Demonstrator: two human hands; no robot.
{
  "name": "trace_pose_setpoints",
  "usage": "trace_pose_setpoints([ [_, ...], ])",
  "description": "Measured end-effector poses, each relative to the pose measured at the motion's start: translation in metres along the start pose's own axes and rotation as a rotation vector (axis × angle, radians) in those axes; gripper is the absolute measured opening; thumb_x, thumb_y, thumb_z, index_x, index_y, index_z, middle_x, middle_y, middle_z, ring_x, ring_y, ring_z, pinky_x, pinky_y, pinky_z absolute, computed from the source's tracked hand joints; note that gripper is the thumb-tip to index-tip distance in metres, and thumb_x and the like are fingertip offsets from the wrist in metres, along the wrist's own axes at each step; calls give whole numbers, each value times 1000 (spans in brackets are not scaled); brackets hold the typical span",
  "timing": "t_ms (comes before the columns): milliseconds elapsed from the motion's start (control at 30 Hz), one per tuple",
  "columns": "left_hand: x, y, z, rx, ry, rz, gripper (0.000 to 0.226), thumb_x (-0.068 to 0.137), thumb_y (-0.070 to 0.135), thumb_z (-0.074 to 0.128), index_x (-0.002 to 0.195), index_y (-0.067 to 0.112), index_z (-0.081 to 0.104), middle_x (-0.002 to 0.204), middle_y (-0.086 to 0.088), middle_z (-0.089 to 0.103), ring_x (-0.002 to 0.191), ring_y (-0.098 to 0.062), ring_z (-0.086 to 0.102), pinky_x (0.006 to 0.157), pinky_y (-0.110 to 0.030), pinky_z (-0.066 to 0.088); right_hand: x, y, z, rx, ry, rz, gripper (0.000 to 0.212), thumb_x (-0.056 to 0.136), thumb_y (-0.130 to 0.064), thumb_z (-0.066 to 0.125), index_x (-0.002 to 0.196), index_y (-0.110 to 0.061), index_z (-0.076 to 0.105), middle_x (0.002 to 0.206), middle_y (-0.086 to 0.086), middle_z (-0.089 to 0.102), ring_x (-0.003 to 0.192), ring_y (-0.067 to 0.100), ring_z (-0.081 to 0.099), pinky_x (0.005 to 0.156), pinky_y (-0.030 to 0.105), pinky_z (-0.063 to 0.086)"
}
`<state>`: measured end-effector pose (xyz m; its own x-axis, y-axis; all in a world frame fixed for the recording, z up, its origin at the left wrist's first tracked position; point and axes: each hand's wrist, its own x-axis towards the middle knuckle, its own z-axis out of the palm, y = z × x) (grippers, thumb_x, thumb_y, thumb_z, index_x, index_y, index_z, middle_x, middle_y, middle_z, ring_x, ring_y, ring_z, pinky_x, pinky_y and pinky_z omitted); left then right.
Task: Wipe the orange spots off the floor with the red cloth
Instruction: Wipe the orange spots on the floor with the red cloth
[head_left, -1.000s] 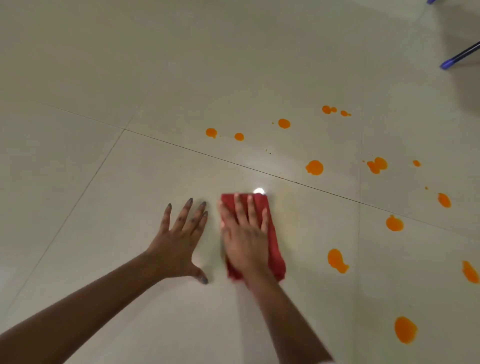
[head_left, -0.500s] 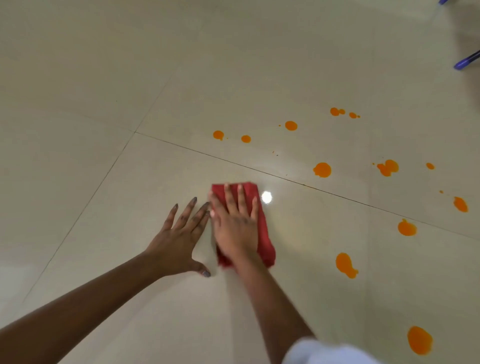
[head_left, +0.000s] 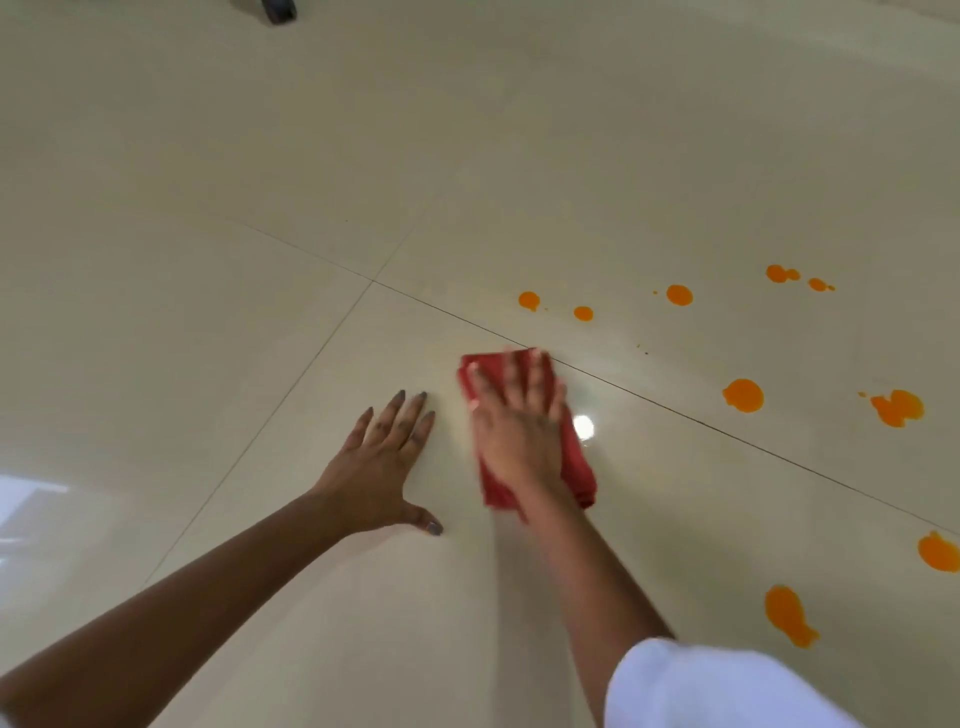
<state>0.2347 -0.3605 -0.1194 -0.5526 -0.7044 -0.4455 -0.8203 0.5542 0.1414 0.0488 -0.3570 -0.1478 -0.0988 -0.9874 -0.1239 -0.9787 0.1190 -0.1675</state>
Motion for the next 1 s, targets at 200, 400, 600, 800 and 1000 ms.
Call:
trace_pose_setpoints([
  [200,6,-14,-7,-75,-64,-108,134,59,80,54,141,8,-24,142,-5,-40,136,-30,-32,114,-46,-11,-46,-14,10,76,141,320,49,93,-40,33,141,-36,33,152,15,25,141,40,12,109,59,8],
  [400,6,-17,-5,-115,-47,-116,134,57,82,53,141,13,-25,148,-2,-35,134,-24,-36,116,-43,-12,52,-42,-4,58,-42,-62,49,97,-44,22,144,-44,13,158,3,2,143,30,-11,112,51,-4],
  [600,6,-18,-5,-123,-39,-113,132,59,81,54,142,13,-25,143,1,-40,134,-24,-36,116,-44,-11,18,-33,3,121,97,330,50,96,-42,22,146,-38,17,158,7,5,143,32,-9,112,53,-2],
  [800,7,-16,-5,-101,-52,-129,134,59,79,56,141,11,-25,141,-1,-39,134,-26,-35,116,-43,-11,65,-72,-4,89,-67,-43,49,98,-44,22,144,-45,8,158,1,-6,142,27,-17,110,52,-10],
  [1000,8,-18,-3,-87,-59,-129,135,59,80,56,141,11,-25,140,1,-41,133,-25,-36,116,-44,-10,55,-42,-7,142,8,230,49,99,-38,23,146,-42,9,158,2,-5,142,26,-18,110,53,-9],
])
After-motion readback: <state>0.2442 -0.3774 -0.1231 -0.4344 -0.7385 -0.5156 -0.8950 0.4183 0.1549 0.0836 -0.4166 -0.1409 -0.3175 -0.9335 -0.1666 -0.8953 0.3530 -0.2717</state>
